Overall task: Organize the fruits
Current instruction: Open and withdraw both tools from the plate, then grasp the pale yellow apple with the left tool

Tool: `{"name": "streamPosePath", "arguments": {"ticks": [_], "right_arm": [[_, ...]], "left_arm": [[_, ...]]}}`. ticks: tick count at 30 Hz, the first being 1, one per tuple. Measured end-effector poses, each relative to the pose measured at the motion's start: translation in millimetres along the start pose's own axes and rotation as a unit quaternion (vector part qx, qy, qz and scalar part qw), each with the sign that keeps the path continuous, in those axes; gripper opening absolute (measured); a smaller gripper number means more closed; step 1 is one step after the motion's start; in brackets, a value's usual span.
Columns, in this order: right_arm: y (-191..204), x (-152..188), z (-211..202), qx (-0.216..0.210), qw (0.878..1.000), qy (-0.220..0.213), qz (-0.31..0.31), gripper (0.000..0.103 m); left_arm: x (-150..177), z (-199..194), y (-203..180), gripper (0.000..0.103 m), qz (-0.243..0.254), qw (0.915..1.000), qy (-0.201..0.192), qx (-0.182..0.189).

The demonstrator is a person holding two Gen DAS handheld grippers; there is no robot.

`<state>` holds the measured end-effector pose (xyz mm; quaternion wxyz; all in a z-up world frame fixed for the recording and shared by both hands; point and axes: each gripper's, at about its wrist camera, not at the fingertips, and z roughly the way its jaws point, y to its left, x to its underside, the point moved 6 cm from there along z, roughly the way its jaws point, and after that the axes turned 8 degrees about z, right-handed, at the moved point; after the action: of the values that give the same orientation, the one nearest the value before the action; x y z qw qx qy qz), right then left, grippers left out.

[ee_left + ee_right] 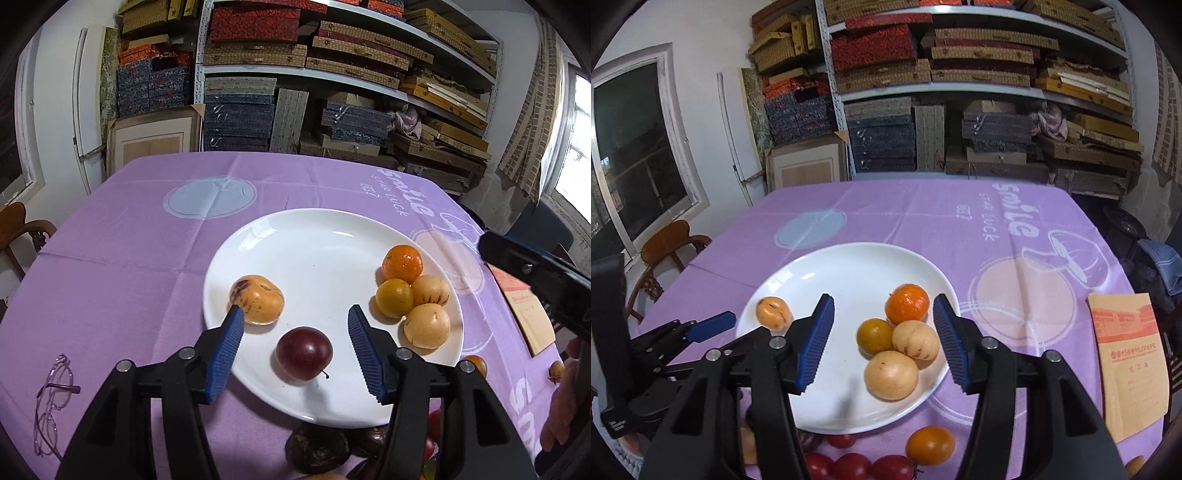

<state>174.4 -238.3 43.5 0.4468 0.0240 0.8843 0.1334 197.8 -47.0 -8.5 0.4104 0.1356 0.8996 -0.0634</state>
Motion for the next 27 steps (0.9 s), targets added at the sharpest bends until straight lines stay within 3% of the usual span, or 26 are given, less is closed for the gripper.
{"name": "streamPosePath", "arguments": {"ticks": [4, 10, 12, 18, 27], "right_arm": [[18.1, -0.2, -42.8, -0.019, 0.999, -0.031, -0.019, 0.065], [6.6, 33.4, -74.2, 0.000, 0.998, -0.044, -0.036, 0.071], [-1.2, 46.4, -74.4, 0.009, 0.998, -0.043, -0.043, 0.076], [-31.4, 85.7, -45.7, 0.017, 1.000, 0.008, -0.020, 0.078], [-38.9, 80.0, -48.9, 0.014, 1.000, 0.000, -0.004, 0.081]], "left_arm": [[9.8, -25.6, 10.6, 0.059, -0.002, 0.9998, -0.005, -0.020], [44.5, -60.9, 8.6, 0.060, 0.011, 0.9989, -0.020, -0.040], [57.6, -66.5, 3.1, 0.060, 0.019, 0.9988, -0.023, -0.038], [82.5, -63.5, -3.5, 0.060, 0.020, 0.9994, -0.015, -0.026], [98.6, -39.6, -21.4, 0.061, 0.058, 0.9982, 0.014, 0.004]]}}
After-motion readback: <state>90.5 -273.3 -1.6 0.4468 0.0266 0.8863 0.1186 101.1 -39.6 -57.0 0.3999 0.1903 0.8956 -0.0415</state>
